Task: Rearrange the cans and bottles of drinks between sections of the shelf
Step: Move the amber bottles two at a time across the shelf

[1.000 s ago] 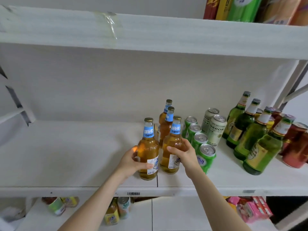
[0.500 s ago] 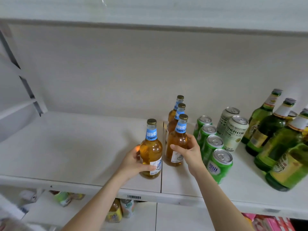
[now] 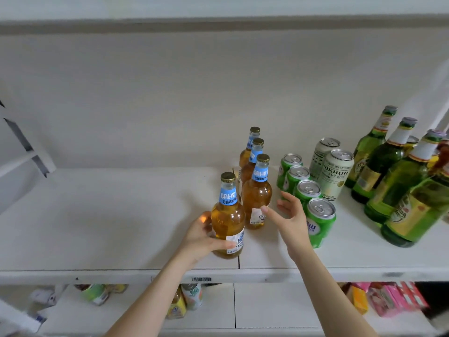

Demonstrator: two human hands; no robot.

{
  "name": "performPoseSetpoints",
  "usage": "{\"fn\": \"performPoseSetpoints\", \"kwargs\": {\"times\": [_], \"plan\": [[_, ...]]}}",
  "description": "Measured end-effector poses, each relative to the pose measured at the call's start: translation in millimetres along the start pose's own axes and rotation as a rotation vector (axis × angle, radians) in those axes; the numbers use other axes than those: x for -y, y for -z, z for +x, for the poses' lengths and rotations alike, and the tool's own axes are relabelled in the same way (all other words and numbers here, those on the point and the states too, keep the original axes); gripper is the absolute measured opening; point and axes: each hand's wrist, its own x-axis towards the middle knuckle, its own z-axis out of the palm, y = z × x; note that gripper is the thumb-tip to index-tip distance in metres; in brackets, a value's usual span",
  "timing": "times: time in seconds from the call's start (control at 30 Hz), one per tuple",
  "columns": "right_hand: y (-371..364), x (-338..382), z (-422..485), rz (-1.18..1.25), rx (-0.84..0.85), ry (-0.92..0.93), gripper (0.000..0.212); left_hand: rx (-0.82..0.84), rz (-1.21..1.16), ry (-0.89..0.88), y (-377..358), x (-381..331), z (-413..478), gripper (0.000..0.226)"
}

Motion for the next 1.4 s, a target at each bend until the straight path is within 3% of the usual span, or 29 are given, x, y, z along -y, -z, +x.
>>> {"fn": "performPoseSetpoints", "kwargs": {"times": [0.07, 0.2, 0.3, 0.47, 0.7, 1.23, 1.4], "plan": [[4.6, 2.0, -15.4, 0.007, 0.017, 0.038, 0.062, 0.026, 0.011, 0.007, -5.8, 0.8, -2.7, 0.09], [7.1, 3.4, -37.4, -0.021, 0.277, 0.024, 0.056, 0.071, 0.06, -0.006, -20.0, 1.1, -6.9, 0.086], [7.9, 2.4, -45.4, 0.013, 0.361, 0.009, 0.051, 0.09, 0.082, -0.025, -32.9, 1.6, -11.6, 0.083], [20.7, 1.9, -52.3, 0.084, 0.32, 0.016, 0.061, 0.116, 0.078, -0.06, -50.5, 8.1, -13.2, 0.073], [29.6, 3.1, -41.1, 0.091, 0.276, -0.007, 0.05, 0.082, 0.128, -0.026, -65.4, 3.2, -0.6, 0.074], [26.4, -4.7, -9.9, 0.086, 0.297, -0.014, 0.067, 0.011, 0.071, -0.01, -67.1, -2.1, 14.2, 0.054], [27.7, -4.0, -10.4, 0.065, 0.307, 0.0, 0.061, 0.02, 0.043, -0.016, -66.8, -1.3, 12.9, 0.055]]}}
